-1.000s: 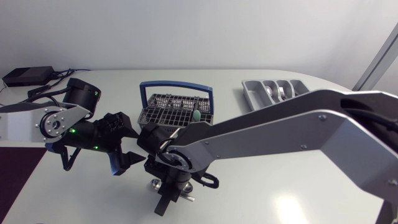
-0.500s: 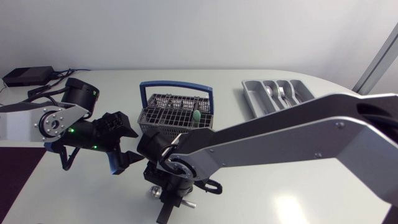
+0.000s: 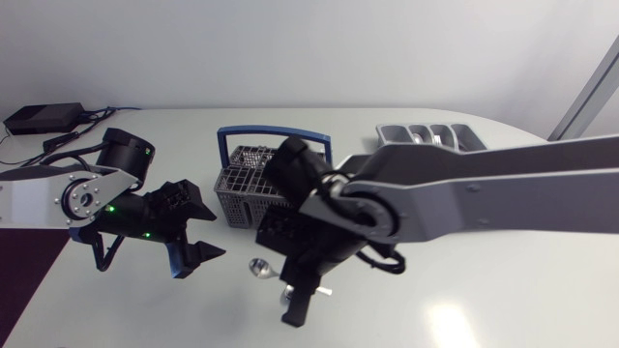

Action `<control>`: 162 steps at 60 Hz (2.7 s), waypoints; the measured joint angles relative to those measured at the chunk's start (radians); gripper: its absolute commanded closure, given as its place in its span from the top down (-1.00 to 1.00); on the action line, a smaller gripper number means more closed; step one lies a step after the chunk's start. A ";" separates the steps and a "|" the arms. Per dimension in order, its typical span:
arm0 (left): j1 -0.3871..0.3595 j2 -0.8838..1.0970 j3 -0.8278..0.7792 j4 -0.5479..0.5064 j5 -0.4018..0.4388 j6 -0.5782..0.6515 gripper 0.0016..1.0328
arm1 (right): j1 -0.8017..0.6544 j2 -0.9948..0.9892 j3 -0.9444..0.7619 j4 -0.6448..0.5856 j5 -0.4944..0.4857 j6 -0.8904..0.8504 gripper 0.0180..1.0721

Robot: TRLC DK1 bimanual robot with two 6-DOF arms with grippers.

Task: Unload the cutlery basket into the drawer organizer.

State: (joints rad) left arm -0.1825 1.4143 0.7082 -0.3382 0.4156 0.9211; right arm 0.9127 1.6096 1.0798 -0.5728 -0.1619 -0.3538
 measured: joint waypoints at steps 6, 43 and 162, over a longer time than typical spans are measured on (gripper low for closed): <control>-0.018 0.000 -0.013 0.000 0.001 0.023 0.90 | -0.104 -0.097 -0.051 -0.037 -0.053 -0.097 -0.86; -0.352 0.065 -0.020 0.095 0.007 0.042 0.90 | -0.823 -0.241 -0.233 -0.134 -0.195 -0.816 -0.89; -0.526 0.378 0.125 0.199 -0.009 -0.292 0.07 | -1.098 -0.145 -0.271 0.208 -0.185 -1.190 0.90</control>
State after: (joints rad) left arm -0.7086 1.7924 0.8333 -0.1394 0.4065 0.6289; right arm -0.1856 1.4651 0.8085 -0.3649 -0.3473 -1.5440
